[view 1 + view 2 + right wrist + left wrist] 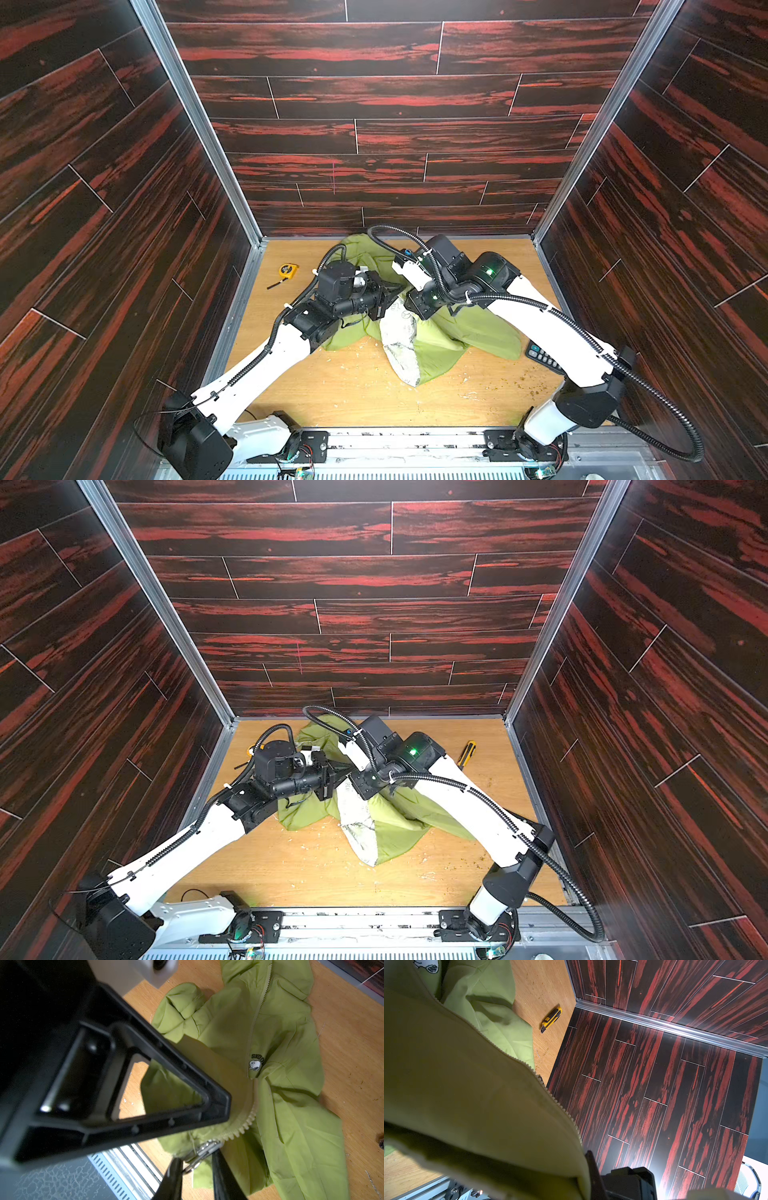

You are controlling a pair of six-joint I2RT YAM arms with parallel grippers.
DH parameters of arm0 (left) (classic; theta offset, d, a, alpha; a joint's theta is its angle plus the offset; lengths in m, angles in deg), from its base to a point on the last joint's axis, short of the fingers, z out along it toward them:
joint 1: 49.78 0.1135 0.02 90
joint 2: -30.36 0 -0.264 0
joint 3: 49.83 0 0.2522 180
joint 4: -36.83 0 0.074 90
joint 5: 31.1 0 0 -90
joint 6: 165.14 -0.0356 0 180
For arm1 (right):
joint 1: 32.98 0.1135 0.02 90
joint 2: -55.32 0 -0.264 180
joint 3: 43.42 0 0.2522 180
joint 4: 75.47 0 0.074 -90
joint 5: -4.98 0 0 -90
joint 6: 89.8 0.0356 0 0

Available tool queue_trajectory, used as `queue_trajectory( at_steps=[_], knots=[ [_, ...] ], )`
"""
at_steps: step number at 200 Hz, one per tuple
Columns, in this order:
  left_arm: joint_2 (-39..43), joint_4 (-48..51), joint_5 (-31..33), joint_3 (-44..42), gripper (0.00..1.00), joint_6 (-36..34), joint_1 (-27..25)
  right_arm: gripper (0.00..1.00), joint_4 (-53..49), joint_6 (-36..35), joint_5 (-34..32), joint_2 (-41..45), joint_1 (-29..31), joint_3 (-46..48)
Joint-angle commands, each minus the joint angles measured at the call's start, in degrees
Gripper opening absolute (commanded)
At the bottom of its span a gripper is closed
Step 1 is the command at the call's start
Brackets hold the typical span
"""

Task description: Zip up the jacket

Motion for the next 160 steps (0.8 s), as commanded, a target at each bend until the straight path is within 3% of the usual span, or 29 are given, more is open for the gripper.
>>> queue_trajectory(
  at_steps=[1, 30, 61, 130, 160],
  knots=[
    [0.1, -1.4, -1.0, 1.1, 0.0, 0.0, 0.2, 0.27, -1.3, 0.0, -0.8, 2.3, 0.2, -1.6],
    [0.1, -1.5, -1.1, 1.0, 0.0, 0.0, 0.2, 0.29, -1.2, 0.2, -1.2, 2.7, 0.2, -1.6],
    [0.1, -1.5, -1.2, 0.9, 0.0, -0.1, 0.2, 0.22, -1.3, 0.2, -1.3, 3.1, 0.2, -1.8],
    [-0.1, -1.6, -1.3, 0.8, 0.0, 0.0, 0.2, 0.17, -1.4, 0.3, -1.1, 3.8, 0.2, -1.7],
    [-0.3, -1.8, -1.5, 0.8, 0.0, -0.2, 0.2, 0.21, -1.4, 0.3, -0.6, 3.5, 0.2, -1.7]
  ],
)
